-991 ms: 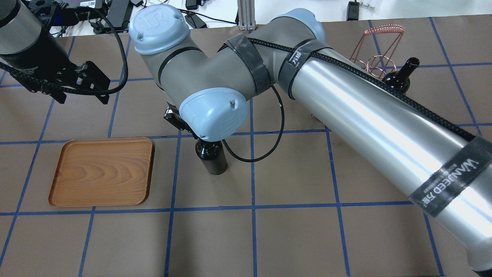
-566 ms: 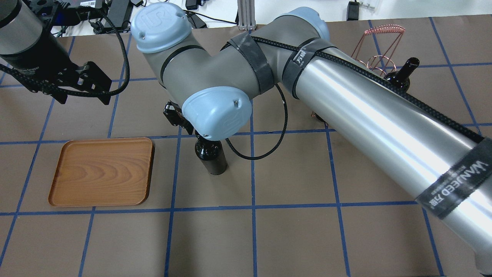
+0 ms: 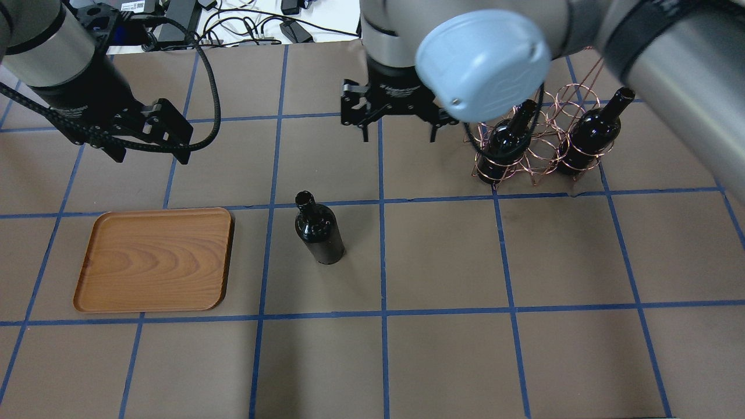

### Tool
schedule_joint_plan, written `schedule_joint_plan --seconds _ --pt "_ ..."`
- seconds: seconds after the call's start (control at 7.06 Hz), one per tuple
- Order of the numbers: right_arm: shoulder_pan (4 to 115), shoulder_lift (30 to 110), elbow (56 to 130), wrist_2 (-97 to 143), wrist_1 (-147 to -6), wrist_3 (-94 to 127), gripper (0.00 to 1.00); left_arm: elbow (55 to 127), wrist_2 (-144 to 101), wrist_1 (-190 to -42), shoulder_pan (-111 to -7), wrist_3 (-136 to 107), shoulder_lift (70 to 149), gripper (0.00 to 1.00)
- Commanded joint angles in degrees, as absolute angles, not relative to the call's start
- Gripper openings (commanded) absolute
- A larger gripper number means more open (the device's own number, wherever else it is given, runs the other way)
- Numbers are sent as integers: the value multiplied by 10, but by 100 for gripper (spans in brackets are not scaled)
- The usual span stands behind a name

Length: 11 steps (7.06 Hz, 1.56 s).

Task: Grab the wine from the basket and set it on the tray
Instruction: 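Grasp the bottle neck with the left gripper while the right gripper releases and withdraws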

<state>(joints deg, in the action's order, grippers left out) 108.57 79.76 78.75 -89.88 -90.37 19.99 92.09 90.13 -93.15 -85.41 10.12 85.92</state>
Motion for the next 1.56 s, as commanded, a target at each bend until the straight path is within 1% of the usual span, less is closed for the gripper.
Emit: schedule_joint_plan --seconds 0.0,0.14,0.28,0.42,0.57,0.71,0.99,1.42 --pt "992 849 800 -899 -841 40 99 922 901 -926 -943 55 869 100" --pt "964 879 833 -900 -847 -3 99 923 894 -925 -970 -10 876 100" --pt "944 906 865 -899 -852 -7 96 929 870 -912 -996 -23 881 100" --pt "934 918 887 -900 -883 -15 97 946 867 -875 -1014 -24 887 100" --pt "932 918 887 -903 -900 -15 100 971 867 -837 -1026 -28 896 100" --pt "932 918 886 -921 -903 -15 100 989 867 -822 -1034 -29 907 100" --pt "931 918 885 -922 -906 -12 100 993 859 -817 -1041 -29 929 98" --pt "931 919 885 -921 -904 -11 100 993 861 -805 -1043 -27 950 87"
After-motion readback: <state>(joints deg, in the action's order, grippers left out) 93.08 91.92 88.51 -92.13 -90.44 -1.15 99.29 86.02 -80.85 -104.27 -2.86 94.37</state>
